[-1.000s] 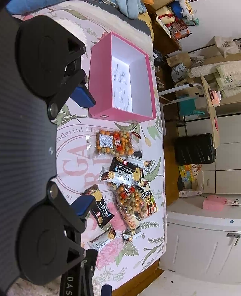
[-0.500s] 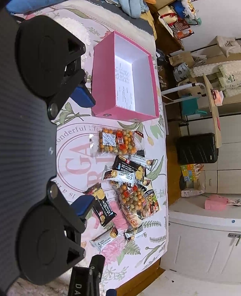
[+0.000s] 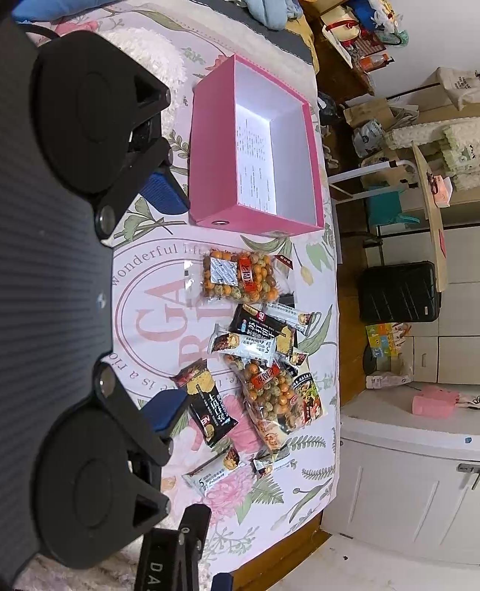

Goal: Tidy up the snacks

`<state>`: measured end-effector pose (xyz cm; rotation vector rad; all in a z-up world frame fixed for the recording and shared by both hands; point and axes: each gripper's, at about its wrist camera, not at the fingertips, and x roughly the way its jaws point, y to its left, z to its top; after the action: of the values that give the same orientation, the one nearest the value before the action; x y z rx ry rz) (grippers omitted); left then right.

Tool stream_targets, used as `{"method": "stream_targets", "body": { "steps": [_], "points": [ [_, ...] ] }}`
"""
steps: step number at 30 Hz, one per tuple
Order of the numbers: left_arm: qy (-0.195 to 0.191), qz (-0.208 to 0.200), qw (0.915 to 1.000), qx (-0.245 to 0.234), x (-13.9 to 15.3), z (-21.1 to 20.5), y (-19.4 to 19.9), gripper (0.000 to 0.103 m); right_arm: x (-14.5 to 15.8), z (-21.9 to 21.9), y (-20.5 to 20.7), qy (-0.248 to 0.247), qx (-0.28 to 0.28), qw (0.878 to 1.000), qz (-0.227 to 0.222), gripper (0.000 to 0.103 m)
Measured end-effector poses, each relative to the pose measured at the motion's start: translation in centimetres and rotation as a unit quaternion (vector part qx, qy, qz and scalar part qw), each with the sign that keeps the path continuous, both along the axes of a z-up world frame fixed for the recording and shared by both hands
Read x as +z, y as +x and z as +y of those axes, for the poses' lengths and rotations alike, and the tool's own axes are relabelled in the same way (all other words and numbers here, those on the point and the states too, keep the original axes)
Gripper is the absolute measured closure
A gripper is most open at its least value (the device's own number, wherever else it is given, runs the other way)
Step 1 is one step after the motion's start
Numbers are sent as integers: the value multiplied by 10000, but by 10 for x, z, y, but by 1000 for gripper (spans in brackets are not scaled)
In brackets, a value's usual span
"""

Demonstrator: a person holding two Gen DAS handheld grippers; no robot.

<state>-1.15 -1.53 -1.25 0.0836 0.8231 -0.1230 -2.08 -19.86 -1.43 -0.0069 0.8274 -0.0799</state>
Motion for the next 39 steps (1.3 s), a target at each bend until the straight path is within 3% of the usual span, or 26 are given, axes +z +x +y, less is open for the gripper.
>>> {"method": "stream_targets", "body": {
  "steps": [20,24,27,32,35,39],
  "points": [
    [-13,57,9995,-299,-4,-4,4,0,-3,-9,9,4,197,9998,-54,7],
    [-373,51,9976,-579,-6,0,18,0,-3,-26,17,-38,567,9974,-447,8],
    [-362,276,9943,-967,-15,-8,37,1,-5,-35,26,-203,1040,9922,-664,8],
    [-166,551,9820,-1799,-32,-33,70,3,-18,-58,66,-175,1249,9919,-129,10],
    [-18,552,9746,-2169,-42,-49,87,3,-37,-74,95,175,1353,9890,568,17],
    [195,527,9593,-2769,-63,-71,114,3,-70,-85,127,181,1301,9823,1336,26]
  ]
}}
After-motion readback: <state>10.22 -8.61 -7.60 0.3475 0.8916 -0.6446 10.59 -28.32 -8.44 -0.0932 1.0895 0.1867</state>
